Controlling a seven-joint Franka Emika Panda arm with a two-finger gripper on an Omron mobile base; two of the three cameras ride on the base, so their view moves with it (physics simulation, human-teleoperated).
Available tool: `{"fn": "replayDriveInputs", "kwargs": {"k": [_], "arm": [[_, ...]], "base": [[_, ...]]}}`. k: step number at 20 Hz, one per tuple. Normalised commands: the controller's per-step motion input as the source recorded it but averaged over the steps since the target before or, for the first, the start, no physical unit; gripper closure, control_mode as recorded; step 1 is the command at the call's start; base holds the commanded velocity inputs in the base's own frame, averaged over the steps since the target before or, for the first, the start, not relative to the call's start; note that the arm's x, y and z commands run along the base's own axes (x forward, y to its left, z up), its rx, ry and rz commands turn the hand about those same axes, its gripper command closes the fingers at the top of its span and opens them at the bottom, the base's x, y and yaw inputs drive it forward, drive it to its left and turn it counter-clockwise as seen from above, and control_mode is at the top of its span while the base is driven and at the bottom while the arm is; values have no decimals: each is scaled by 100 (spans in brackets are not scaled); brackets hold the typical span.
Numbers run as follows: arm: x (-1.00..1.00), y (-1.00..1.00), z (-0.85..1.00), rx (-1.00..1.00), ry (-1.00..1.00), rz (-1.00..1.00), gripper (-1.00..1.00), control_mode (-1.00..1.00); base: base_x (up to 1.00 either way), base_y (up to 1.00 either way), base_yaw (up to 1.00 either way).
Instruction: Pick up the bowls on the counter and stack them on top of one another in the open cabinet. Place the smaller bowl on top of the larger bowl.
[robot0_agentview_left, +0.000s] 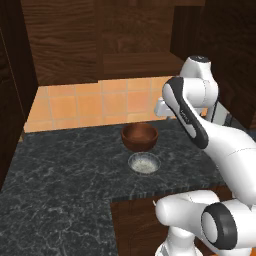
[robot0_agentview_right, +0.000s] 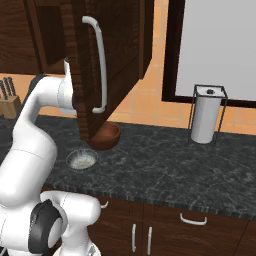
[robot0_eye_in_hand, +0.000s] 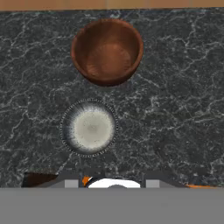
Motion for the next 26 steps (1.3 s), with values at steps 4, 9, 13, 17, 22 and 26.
{"fn": "replayDriveInputs", "kwargs": {"k": [4,9,13,17,22,26], "arm": [[-49,5,-22,0,1,0,-100,-100],[-27,0,-60,-1,24,0,-100,-100],[9,52,-71,-4,11,0,-100,-100],[22,41,-46,0,-1,-1,-100,-100],[22,1,-76,0,2,-3,-100,-100],[56,0,-74,0,5,-5,-100,-100]], "base": [[0,0,0],[0,0,0],[0,0,0],[0,0,0],[0,0,0],[0,0,0]]}}
